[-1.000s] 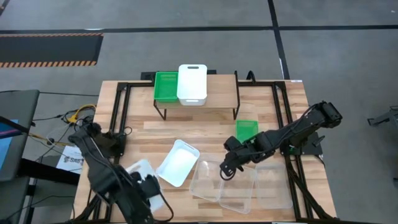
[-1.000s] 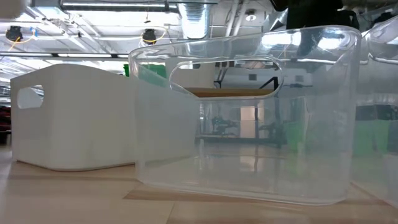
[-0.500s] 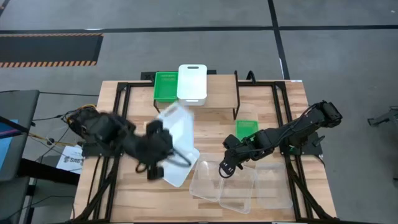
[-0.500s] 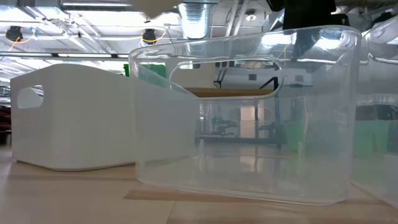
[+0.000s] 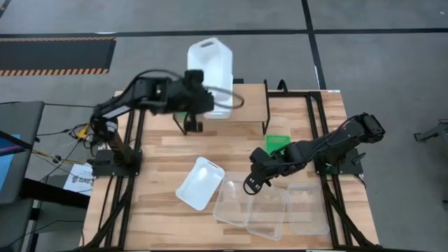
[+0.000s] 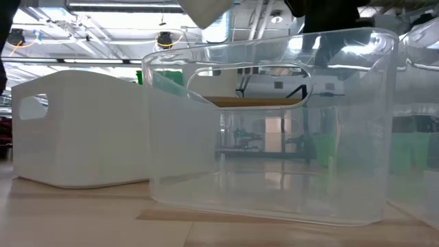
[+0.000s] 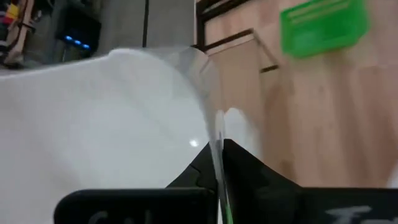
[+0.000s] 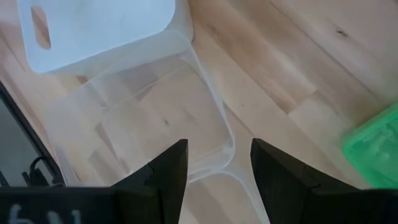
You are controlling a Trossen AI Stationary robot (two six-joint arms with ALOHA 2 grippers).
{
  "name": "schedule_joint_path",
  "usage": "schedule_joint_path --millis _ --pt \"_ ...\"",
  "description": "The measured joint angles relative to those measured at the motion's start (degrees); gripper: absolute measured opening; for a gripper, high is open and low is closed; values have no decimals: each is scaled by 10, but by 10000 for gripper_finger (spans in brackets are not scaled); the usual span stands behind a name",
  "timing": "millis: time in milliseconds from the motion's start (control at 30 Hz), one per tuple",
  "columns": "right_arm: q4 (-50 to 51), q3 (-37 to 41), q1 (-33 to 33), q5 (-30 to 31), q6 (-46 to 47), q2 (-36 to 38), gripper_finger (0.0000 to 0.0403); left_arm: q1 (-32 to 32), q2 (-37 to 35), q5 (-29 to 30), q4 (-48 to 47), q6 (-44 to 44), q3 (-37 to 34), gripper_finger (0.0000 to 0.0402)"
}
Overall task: Stack baskets on shelf by color
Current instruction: Stack the bottom white bin on top of the white bin on the shelf
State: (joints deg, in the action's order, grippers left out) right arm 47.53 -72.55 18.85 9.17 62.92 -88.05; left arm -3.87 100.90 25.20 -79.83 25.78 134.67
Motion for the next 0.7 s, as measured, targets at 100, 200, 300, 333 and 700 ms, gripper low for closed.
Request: schedule_joint_path --millis 100,200,300,333,700 --pt "2 0 -7 0 2 0 201 -44 18 -23 -3 32 0 0" --pt "3 0 -15 0 7 0 201 -72 44 -55 -8 44 -1 0" --pt "3 0 -25 0 12 0 201 -83 69 -51 -13 69 0 0" --pt "4 0 -27 -1 15 0 201 -83 78 -47 -22 71 0 0" --pt "1 0 -50 -1 15 0 201 -81 145 -34 -97 -6 0 0"
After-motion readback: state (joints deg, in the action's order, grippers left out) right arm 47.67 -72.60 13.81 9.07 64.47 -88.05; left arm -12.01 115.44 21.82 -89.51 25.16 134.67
